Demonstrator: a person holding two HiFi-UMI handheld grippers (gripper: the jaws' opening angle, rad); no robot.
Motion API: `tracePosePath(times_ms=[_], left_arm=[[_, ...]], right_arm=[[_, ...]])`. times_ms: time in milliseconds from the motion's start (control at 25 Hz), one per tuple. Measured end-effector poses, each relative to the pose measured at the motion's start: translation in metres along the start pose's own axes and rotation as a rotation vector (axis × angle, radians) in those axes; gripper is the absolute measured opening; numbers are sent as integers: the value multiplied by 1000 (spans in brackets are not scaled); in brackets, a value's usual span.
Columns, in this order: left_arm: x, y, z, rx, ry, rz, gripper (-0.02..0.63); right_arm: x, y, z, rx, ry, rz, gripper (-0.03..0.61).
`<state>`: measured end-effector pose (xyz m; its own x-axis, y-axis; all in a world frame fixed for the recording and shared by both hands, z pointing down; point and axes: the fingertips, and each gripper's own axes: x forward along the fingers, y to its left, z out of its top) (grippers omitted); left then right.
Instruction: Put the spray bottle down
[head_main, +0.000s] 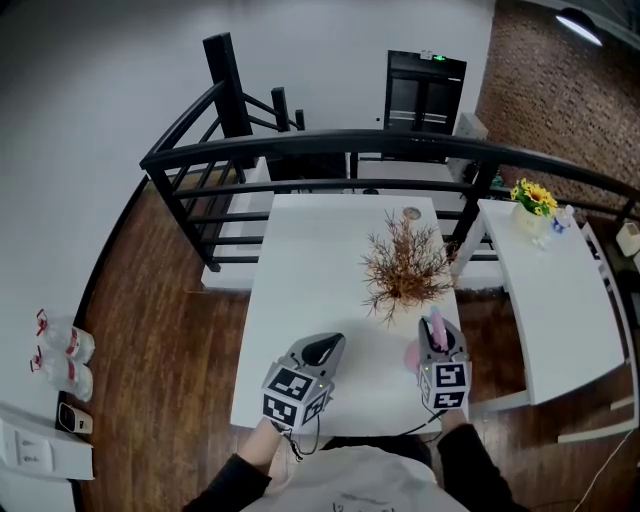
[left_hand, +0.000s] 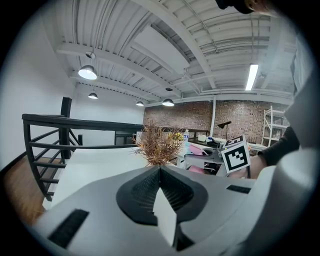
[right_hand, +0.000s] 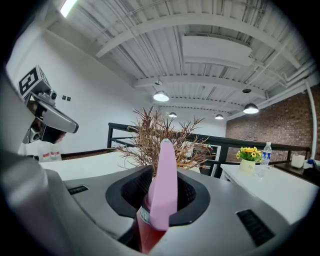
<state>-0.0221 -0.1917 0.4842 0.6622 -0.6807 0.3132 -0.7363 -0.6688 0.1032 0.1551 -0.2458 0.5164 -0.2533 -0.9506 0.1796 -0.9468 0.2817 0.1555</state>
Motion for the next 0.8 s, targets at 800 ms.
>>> tracePosePath(times_ms=[800], left_arm=[[0, -6, 4, 14, 8, -14, 0]], right_arm=[[-2, -2, 3, -17, -38, -27, 87]])
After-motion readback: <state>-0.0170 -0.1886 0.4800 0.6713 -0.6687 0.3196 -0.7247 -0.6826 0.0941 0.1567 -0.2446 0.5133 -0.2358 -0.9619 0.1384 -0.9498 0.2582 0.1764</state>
